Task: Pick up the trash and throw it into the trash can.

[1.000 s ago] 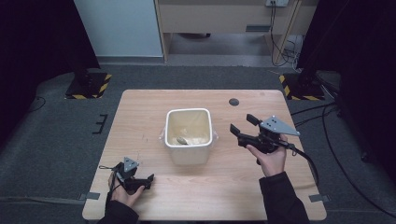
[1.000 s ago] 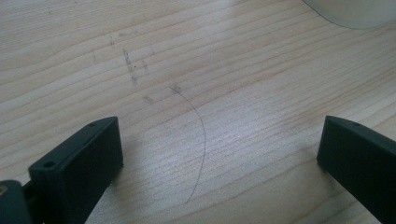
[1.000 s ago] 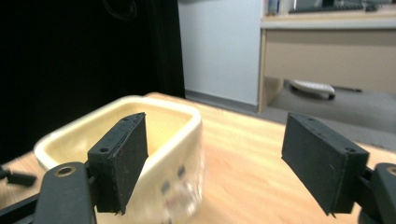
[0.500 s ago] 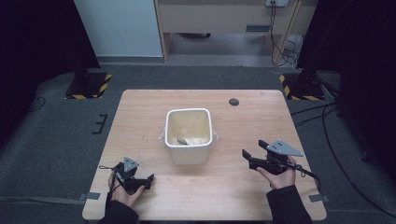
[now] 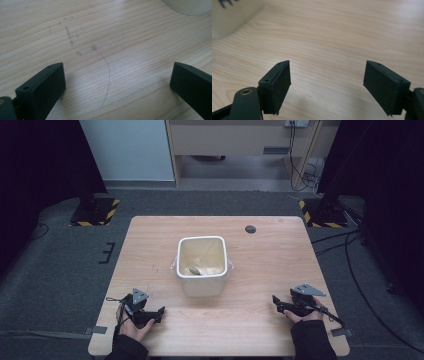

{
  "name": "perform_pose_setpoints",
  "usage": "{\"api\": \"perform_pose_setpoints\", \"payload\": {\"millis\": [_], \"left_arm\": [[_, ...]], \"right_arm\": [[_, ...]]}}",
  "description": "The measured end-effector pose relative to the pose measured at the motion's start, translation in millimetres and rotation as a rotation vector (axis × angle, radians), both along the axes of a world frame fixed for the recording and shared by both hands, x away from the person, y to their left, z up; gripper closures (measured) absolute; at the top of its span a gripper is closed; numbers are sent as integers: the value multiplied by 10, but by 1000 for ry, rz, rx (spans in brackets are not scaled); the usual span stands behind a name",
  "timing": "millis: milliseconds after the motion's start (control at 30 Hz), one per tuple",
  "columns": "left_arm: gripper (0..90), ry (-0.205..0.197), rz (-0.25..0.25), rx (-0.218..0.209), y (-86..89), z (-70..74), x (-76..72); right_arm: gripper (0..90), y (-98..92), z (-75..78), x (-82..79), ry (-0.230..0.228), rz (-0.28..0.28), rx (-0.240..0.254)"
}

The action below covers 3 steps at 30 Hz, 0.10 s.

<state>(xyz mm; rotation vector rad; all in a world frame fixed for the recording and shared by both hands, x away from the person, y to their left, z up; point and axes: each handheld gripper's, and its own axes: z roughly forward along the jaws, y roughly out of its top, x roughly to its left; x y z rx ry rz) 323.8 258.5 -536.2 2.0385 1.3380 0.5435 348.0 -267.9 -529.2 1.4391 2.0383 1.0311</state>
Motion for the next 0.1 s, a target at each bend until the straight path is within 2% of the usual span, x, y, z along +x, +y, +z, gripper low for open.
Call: {"api": "perform_pose_setpoints", "payload": {"millis": [100], "left_arm": [[0,0,-2,0,1,0,2]], "right_arm": [[193,-36,-46,13,22,-17,-24]]}}
